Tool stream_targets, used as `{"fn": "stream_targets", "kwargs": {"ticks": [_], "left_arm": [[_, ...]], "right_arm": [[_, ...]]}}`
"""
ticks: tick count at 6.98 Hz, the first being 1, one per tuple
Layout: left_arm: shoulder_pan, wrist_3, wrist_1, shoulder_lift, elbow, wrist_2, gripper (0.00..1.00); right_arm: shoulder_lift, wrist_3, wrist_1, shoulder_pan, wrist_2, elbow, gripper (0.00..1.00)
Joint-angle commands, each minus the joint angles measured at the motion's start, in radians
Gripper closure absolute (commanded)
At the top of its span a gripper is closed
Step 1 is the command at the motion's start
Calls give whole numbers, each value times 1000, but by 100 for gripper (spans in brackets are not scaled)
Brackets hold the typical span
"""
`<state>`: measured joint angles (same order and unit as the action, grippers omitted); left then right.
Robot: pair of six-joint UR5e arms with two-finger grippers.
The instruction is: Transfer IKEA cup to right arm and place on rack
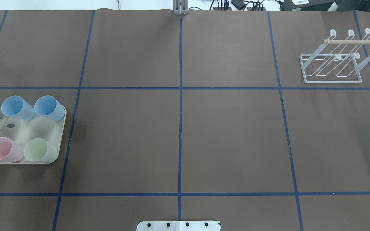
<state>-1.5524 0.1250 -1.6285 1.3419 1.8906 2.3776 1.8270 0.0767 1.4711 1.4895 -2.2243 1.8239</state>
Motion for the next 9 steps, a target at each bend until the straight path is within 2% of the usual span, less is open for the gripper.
{"fn": "stream_targets", "kwargs": {"ticks": [1,4,5,8,9], "left_arm": [[0,-4,-1,0,8,0,0],[0,-1,-13,0,34,0,0],[0,1,-13,0,44,-1,0],[0,-11,-22,14,102,6,0],[0,-11,-72,63,88,-6,0]], "right_arm": [[0,0,0,0,0,0,0],[-2,0,0,0,0,2,0],[0,0,5,0,-14,39,0],[-20,0,-8,0,-98,99,0],[-26,-2,-35,0,-145,132,0]]}}
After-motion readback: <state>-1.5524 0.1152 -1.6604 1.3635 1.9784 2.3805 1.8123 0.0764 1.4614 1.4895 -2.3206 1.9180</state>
